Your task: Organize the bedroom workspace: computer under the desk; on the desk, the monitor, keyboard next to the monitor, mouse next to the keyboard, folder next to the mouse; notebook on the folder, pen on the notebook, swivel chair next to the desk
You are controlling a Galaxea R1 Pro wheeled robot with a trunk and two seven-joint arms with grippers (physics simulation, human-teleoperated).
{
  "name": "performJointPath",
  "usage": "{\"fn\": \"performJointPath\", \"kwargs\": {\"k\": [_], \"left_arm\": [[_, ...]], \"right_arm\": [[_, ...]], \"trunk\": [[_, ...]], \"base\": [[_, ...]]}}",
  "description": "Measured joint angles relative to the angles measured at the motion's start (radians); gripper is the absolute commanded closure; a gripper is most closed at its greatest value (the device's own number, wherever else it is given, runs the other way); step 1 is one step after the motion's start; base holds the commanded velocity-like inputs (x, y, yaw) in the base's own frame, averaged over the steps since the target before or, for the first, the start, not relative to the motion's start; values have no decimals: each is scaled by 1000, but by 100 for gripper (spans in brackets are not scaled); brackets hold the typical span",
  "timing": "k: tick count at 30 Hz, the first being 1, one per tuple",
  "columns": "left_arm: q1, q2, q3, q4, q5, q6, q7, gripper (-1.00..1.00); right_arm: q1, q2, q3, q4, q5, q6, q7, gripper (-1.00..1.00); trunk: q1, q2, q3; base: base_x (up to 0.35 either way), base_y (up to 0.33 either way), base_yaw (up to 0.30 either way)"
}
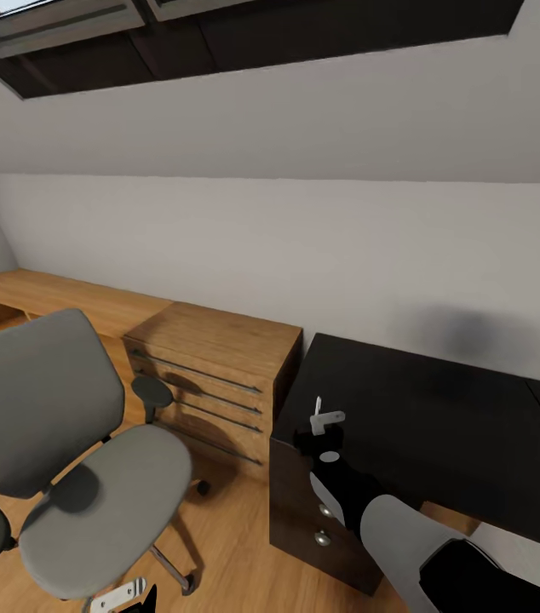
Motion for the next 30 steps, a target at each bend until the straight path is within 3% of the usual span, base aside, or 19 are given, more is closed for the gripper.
{"fn": "performJointPath", "kwargs": {"k": [24, 30], "left_arm": [[0, 0, -1, 0, -1, 0, 0, -100], [0, -1, -1, -1, -1, -2, 0, -100]], "right_arm": [[-1, 0, 2, -13, 3, -7, -1, -100], [-1, 0, 1, -14, 3, -6, -1, -100]], "trunk": [[92, -168, -75], [92, -169, -75]], "base": [[0, 0, 0], [0, 0, 0]]}}
